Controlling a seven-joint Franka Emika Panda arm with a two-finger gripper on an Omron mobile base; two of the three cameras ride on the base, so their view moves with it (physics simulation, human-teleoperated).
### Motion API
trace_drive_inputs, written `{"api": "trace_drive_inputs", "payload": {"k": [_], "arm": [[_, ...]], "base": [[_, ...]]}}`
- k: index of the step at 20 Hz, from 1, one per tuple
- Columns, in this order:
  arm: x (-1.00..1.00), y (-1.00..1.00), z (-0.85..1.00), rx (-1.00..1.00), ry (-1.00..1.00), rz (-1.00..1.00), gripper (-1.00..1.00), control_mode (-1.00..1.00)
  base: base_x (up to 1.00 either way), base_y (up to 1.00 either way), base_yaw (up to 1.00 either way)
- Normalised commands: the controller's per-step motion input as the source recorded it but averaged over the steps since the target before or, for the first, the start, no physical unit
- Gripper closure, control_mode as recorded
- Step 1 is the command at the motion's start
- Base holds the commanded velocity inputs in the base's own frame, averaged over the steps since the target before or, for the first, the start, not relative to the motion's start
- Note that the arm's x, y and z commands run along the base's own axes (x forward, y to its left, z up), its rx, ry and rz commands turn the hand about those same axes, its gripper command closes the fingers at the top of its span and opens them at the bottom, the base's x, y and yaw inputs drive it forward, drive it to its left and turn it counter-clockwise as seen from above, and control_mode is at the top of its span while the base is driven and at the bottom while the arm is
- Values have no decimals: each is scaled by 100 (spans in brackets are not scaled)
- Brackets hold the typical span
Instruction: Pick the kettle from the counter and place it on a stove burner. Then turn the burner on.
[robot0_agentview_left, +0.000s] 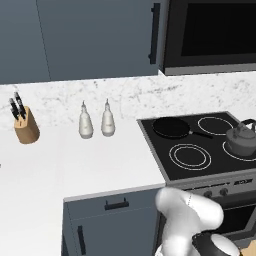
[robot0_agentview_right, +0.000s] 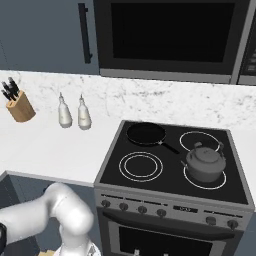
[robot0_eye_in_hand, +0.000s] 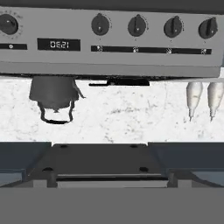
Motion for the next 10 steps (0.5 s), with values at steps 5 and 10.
{"api": "trace_drive_inputs", "payload": {"k": [5,10], "arm": [[50,74,-11,52,-2,-13,-100,-100],[92,18,0,4,21,-7,-100,-100]], "base": [[0,0,0],[0,0,0]]}}
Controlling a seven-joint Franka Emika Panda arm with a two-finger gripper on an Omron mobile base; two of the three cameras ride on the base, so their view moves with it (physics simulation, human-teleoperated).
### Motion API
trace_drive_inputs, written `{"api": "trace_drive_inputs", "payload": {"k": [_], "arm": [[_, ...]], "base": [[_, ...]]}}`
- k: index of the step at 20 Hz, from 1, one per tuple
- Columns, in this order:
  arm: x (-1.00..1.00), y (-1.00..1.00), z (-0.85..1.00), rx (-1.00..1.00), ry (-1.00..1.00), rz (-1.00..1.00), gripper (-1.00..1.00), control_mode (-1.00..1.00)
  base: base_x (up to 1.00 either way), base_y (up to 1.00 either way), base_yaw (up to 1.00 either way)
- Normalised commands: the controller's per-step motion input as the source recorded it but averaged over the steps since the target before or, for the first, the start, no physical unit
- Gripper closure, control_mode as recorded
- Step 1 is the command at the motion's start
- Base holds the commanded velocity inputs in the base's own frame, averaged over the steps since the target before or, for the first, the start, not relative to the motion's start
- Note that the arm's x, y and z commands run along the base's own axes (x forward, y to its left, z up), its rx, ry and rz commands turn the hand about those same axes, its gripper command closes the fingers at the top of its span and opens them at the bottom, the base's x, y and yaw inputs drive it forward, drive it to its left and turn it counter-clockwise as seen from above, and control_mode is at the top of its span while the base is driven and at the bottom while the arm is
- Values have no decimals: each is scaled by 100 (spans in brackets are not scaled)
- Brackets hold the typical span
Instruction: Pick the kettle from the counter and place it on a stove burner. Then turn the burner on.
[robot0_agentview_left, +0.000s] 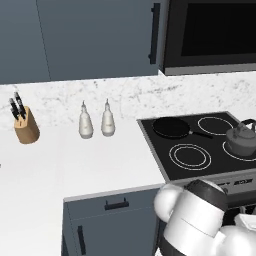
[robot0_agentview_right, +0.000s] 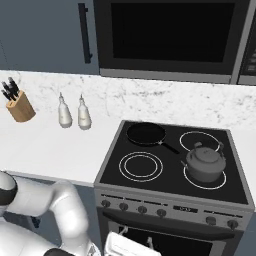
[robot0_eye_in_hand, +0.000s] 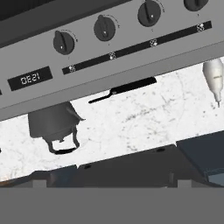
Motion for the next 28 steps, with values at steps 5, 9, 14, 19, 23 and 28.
{"api": "trace_drive_inputs", "payload": {"k": [5,9,14,19,23,28], "arm": [[28,0,0,0,11,-1,-100,-100],[12,0,-10,0,0,0,-100,-100],[26,-25,-38,-4,-5,8,-100,-100],[27,-48,-24,-2,-12,18,-100,-100],[1,-60,-46,-11,-1,27,-100,-100],[-3,-19,-44,-10,0,8,-100,-100]], "base": [[0,0,0],[0,0,0],[0,0,0],[0,0,0],[0,0,0],[0,0,0]]}}
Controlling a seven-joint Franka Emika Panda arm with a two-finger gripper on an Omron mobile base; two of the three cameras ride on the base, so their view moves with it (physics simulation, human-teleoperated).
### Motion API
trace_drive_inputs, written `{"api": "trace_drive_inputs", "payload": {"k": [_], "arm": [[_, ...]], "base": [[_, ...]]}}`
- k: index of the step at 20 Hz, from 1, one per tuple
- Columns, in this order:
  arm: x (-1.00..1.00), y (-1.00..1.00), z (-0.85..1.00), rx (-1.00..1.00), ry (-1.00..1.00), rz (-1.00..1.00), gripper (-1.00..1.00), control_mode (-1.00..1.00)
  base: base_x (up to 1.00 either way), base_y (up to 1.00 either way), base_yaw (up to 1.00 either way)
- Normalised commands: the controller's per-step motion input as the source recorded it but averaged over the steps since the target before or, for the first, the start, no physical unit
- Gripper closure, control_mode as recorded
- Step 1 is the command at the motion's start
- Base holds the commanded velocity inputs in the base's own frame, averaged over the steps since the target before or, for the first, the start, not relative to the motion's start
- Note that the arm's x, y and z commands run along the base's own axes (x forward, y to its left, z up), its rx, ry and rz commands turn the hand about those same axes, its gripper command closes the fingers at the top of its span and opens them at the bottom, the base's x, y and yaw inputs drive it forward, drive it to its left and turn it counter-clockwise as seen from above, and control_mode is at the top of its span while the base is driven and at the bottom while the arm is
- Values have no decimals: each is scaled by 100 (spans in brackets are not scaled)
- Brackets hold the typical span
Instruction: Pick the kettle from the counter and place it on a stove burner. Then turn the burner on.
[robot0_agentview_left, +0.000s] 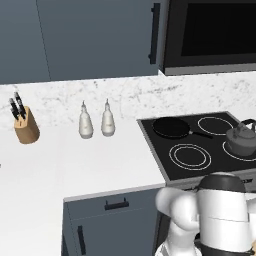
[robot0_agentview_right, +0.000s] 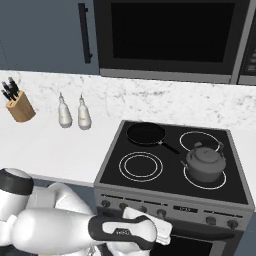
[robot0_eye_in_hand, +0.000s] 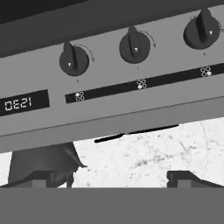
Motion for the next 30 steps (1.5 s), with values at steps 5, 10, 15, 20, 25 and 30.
{"api": "trace_drive_inputs", "payload": {"k": [5,10,15,20,25,30], "arm": [[0,-1,-63,-14,0,0,-100,-100],[8,-2,-21,-3,-5,0,-100,-100],[18,-27,-10,-2,-1,0,-100,-100],[22,-3,-1,0,0,0,-100,-100],[19,0,-5,0,0,0,-100,-100],[23,0,0,0,0,0,-100,-100]], "base": [[0,0,0],[0,0,0],[0,0,0],[0,0,0],[0,0,0],[0,0,0]]}}
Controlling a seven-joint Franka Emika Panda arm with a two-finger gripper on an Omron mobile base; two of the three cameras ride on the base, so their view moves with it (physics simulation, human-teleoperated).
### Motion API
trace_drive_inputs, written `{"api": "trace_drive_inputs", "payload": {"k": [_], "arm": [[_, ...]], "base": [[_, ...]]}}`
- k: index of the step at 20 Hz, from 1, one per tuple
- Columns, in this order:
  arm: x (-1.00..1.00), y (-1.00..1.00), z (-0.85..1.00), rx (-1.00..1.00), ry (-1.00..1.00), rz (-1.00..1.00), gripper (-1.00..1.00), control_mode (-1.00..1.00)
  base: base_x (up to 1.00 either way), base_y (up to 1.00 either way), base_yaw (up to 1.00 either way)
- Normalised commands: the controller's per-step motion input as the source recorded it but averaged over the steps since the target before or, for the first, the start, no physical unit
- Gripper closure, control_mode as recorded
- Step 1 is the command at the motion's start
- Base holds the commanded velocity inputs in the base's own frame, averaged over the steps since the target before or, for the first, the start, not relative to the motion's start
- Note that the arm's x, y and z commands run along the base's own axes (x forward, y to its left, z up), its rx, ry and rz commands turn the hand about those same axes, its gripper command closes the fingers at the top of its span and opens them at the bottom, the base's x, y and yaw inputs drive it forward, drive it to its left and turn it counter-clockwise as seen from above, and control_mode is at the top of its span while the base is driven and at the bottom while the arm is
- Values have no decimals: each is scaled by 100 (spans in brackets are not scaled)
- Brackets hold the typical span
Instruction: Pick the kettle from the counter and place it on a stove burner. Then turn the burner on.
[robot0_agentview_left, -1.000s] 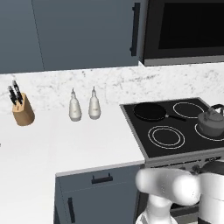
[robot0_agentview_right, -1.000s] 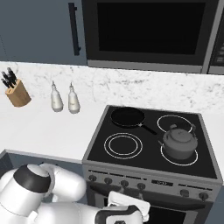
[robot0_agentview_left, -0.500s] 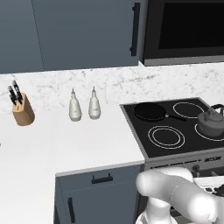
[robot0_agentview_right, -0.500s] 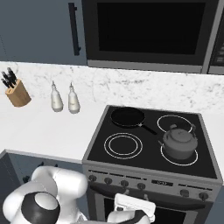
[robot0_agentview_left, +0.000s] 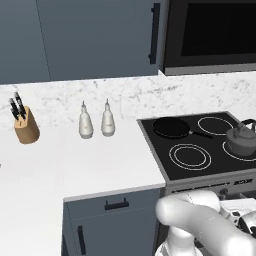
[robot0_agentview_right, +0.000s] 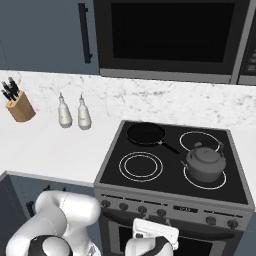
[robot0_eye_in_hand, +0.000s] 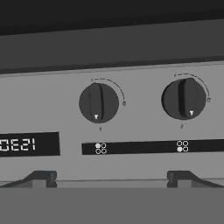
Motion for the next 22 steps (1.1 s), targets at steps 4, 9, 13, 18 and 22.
{"api": "trace_drive_inputs", "payload": {"k": [4,9,13,18,22], "arm": [[18,0,-4,0,0,0,-100,-100],[10,0,-20,-4,0,2,-100,-100],[23,-3,-24,-5,0,4,-100,-100],[26,-22,-16,0,0,1,-100,-100],[12,-28,-11,0,0,1,-100,-100]], "base": [[0,0,0],[0,0,0],[0,0,0],[0,0,0],[0,0,0]]}}
